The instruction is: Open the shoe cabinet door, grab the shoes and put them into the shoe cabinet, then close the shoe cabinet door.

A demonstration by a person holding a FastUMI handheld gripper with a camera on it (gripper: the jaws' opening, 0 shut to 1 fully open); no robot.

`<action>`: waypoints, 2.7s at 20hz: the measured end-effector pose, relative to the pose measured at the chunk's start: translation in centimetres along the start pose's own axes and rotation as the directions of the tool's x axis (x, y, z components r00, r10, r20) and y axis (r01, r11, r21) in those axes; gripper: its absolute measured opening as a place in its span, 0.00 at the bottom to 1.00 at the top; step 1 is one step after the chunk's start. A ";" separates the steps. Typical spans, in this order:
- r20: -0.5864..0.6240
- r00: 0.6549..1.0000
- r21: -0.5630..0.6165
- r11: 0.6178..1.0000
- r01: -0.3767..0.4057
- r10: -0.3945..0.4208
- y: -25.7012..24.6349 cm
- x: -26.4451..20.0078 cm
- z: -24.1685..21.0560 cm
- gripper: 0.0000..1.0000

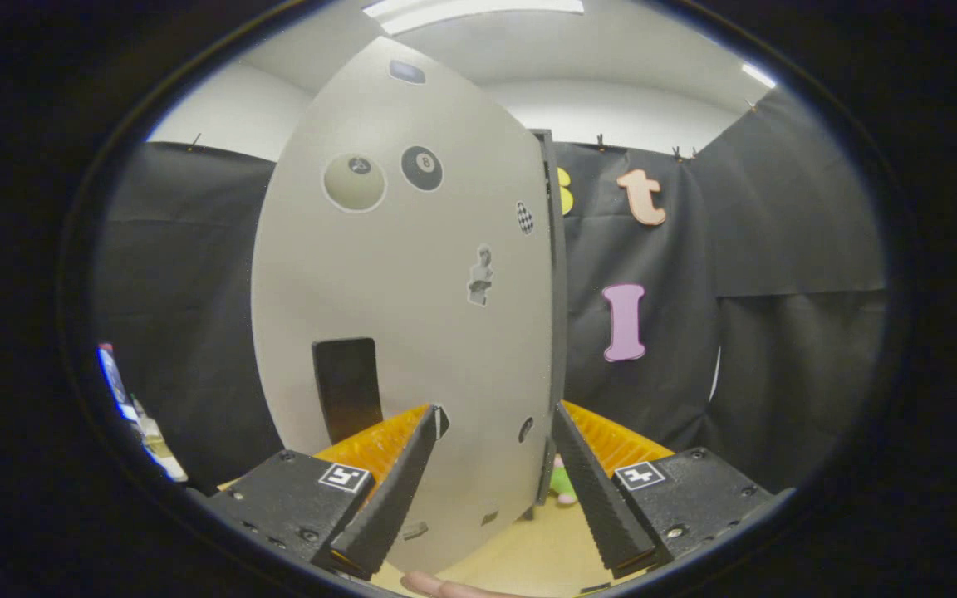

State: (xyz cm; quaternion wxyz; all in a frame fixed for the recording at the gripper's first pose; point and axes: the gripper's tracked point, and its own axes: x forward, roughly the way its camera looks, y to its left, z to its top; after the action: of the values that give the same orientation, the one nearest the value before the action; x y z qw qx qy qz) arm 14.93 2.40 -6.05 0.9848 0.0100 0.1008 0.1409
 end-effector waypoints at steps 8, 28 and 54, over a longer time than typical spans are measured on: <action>0.012 0.999 -0.012 0.999 -0.034 0.035 8.7 7.1 -2.0 0.95; 0.043 0.997 0.032 0.998 0.059 -0.060 9.4 -10.8 -9.5 0.99; 0.065 0.983 -0.031 0.984 0.174 -0.172 4.4 -16.9 -12.7 0.98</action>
State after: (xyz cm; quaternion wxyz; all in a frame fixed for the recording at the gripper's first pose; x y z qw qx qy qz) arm -4.73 1.77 -14.96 0.9960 -0.0126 0.0682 0.0564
